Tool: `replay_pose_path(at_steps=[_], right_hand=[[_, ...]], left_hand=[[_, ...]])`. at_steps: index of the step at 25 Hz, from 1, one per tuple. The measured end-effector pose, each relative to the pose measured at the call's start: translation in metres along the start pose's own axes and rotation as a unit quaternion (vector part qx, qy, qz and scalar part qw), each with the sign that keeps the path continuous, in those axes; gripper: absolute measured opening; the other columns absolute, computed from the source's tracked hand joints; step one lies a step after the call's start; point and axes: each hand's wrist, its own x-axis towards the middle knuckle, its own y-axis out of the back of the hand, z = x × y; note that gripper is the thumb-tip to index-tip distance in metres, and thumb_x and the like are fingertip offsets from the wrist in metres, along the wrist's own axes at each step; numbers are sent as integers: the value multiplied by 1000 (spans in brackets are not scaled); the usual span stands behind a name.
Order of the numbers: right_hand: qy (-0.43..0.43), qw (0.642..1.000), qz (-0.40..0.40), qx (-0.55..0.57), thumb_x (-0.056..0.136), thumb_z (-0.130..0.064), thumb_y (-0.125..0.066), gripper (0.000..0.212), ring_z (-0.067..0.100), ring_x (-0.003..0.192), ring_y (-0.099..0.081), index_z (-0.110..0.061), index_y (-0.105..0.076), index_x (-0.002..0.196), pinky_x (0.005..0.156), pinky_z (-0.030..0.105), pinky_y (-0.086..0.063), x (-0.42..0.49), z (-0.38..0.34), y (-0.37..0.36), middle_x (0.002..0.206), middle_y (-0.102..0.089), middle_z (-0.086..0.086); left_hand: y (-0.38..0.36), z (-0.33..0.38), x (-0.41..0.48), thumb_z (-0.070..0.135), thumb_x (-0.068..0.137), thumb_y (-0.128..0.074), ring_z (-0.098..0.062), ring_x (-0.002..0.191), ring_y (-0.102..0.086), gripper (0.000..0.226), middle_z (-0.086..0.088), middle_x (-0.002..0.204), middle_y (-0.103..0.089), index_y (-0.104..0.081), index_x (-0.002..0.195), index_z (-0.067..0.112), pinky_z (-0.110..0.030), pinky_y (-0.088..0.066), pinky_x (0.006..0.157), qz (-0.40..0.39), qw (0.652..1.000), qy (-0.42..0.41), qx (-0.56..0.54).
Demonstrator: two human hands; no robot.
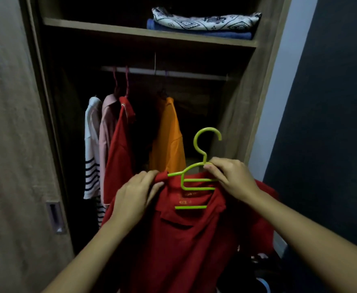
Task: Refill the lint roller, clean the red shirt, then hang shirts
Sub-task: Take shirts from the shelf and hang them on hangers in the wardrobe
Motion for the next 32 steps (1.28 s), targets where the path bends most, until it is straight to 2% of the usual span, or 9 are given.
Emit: replay_pose_path(at_steps=[5, 7, 9, 12, 15, 20, 23, 28, 32], right_hand=[[-91, 988, -94, 80, 89, -58, -38, 36, 7, 82, -63, -32, -56, 107, 73, 32, -48, 3, 22, 18, 87, -68, -5], [-115, 979, -122, 113, 94, -38, -43, 19, -5, 76, -59, -30, -60, 93, 69, 20, -44, -2, 30, 23, 82, -65, -7], [-144, 963, -120, 194, 96, -26, -44, 27, -6, 67, -53, -13, -64, 83, 65, 15, -40, -2, 31, 21, 75, -61, -5], [-189, 931, -55, 308, 97, -25, -41, 43, 14, 68, -50, 12, -58, 83, 61, 26, -39, 2, 31, 14, 72, -55, 10], [-200, 918, -30, 341, 99, -21, -38, 41, 2, 58, -53, 7, -62, 82, 56, 15, -42, 4, 26, 15, 67, -58, 6], [-150, 951, -129, 237, 94, -38, -39, 36, -11, 89, -61, -18, -68, 103, 81, 9, -44, 1, 37, 18, 98, -69, -13], [-124, 969, -140, 164, 96, -26, -47, 25, -21, 91, -56, -18, -68, 107, 83, 4, -40, -4, 49, 16, 103, -68, -14], [-180, 968, -31, 172, 94, -20, -52, 25, 4, 92, -62, -7, -71, 102, 83, 18, -45, 11, 39, 4, 98, -71, -1], [-280, 897, 78, 332, 98, -15, -43, 27, 16, 87, -58, -2, -66, 93, 76, 22, -43, 28, 26, -1, 92, -65, 10]], left_hand=[[17, -30, 10, 54, 82, -47, -1, 89, -60, 33, 18, 97, -66, -60, 105, 35, -17, -43, 74, 58, 991, 2, -123], [26, -42, 15, 49, 78, -59, 11, 89, -59, 19, 35, 93, -64, -61, 97, 53, -10, -43, 77, 47, 978, 32, -198], [35, -49, 23, 44, 78, -68, 15, 90, -59, 23, 40, 94, -63, -61, 90, 61, -7, -44, 79, -33, 968, 46, -244], [45, -69, 29, 65, 72, -58, 7, 89, -64, 34, 23, 94, -71, -67, 97, 43, -20, -49, 82, -151, 957, 58, -241], [43, -97, 16, 71, 71, -52, 0, 74, -59, 55, -1, 82, -70, -68, 89, 22, -31, -51, 74, -100, 962, 82, -242], [50, -109, 6, 12, 87, -58, 3, 63, -50, 16, -9, 75, -63, -68, 76, 17, -10, -40, 57, 12, 934, 163, -317], [58, -125, 4, 10, 88, -58, -2, 64, -48, 15, -8, 73, -59, -67, 77, 14, -12, -37, 51, 36, 932, 190, -306], [68, -123, -2, 9, 89, -57, 4, 59, -49, 19, 5, 68, -63, -67, 75, 17, -10, -38, 50, 36, 945, 177, -273], [78, -119, -11, 5, 87, -59, 15, 58, -51, 40, 17, 63, -65, -67, 77, 43, -4, -38, 55, 59, 963, 164, -208]])
